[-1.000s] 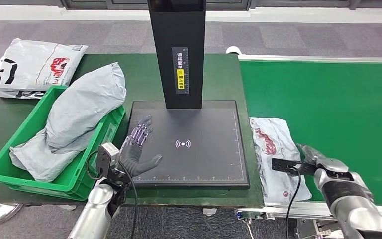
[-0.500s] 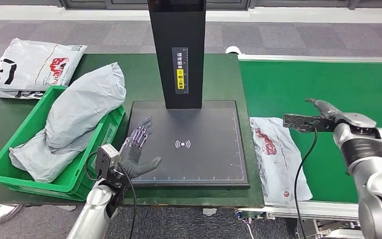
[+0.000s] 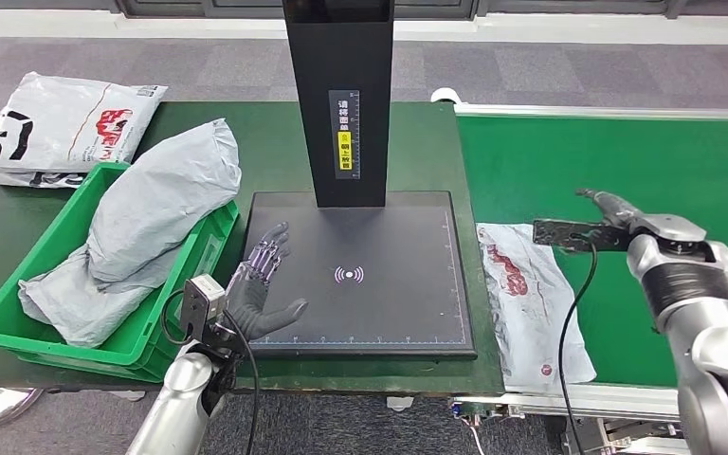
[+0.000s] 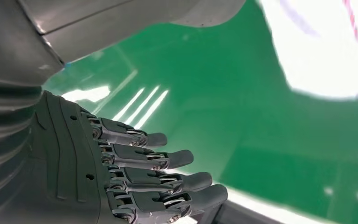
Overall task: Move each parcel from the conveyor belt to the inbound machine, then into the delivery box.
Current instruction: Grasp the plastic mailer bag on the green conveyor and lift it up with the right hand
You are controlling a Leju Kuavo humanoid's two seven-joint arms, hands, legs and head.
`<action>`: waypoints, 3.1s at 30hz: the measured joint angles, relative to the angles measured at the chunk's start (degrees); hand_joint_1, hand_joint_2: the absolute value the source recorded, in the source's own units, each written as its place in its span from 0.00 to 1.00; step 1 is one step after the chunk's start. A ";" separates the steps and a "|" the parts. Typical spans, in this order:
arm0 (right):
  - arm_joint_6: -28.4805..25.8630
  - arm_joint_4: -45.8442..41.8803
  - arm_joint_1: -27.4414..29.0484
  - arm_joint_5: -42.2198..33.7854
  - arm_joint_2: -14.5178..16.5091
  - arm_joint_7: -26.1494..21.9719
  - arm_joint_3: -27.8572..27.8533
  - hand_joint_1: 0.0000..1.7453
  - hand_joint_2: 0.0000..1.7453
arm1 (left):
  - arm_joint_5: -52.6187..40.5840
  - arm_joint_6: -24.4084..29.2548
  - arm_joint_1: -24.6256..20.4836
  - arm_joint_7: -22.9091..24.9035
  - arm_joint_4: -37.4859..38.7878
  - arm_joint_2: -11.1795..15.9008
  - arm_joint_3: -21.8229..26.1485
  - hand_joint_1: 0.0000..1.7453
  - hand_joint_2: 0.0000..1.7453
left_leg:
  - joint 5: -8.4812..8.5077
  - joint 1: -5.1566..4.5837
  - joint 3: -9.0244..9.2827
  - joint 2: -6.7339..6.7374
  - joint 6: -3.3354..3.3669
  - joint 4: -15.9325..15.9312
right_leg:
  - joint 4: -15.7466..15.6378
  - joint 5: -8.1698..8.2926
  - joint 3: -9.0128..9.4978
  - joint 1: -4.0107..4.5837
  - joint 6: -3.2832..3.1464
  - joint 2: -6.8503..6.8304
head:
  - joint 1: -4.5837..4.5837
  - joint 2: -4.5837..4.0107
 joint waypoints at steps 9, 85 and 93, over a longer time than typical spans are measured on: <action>0.68 0.59 5.80 0.42 2.46 3.04 2.34 0.00 1.00 | -0.11 0.48 0.02 0.00 0.04 -0.11 0.00 0.00 1.00 | 0.00 0.02 0.00 0.01 -0.01 0.00 | 0.00 -0.01 -0.03 0.03 -0.01 0.00 | 0.00 0.00; 0.51 1.22 15.11 -2.66 3.91 3.08 5.26 1.00 1.00 | -2.13 1.90 -1.08 0.20 0.48 -0.44 0.00 0.00 1.00 | -0.07 0.06 0.31 0.06 0.01 0.00 | -0.03 -0.09 0.23 0.06 0.00 0.02 | 0.00 0.00; 0.74 1.22 15.45 -2.67 3.93 3.03 5.26 1.00 1.00 | -2.13 1.90 -1.08 0.20 0.48 -0.44 0.00 0.00 1.00 | -0.07 0.05 0.30 0.04 0.02 0.00 | -0.03 -0.09 0.22 0.05 0.00 0.01 | 0.00 0.00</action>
